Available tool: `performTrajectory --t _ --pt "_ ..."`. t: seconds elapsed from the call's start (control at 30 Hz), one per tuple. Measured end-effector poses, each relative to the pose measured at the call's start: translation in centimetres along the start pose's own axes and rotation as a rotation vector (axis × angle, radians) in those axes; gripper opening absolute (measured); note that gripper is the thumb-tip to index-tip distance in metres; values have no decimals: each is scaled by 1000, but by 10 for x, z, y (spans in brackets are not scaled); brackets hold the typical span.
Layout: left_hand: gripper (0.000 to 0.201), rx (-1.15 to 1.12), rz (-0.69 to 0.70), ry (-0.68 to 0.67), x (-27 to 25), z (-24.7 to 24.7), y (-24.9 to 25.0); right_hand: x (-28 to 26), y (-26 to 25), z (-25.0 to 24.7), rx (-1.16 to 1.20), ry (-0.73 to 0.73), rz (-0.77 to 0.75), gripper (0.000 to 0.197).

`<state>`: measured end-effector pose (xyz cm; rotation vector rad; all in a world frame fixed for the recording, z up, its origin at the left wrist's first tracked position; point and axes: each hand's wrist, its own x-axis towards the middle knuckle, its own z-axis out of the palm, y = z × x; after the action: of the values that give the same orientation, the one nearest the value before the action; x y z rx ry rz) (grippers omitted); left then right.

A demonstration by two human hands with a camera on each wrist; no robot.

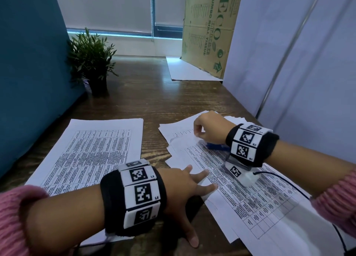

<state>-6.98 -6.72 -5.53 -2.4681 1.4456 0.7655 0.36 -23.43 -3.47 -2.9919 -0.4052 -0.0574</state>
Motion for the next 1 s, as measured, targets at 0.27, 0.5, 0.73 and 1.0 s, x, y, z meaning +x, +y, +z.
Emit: performTrajectory --t 0.27,0.5,0.73,1.0 --pt "111 -4 1 3 -2 0 1 12 3 3 -56 -63 70 20" --pt "111 1 3 3 -3 -1 2 18 -6 0 -171 -173 38 19" --pt "111 4 1 11 -2 0 1 22 -9 2 -261 -256 -12 18" --pt "112 5 2 12 -1 2 0 19 2 -4 -200 -266 -23 23"
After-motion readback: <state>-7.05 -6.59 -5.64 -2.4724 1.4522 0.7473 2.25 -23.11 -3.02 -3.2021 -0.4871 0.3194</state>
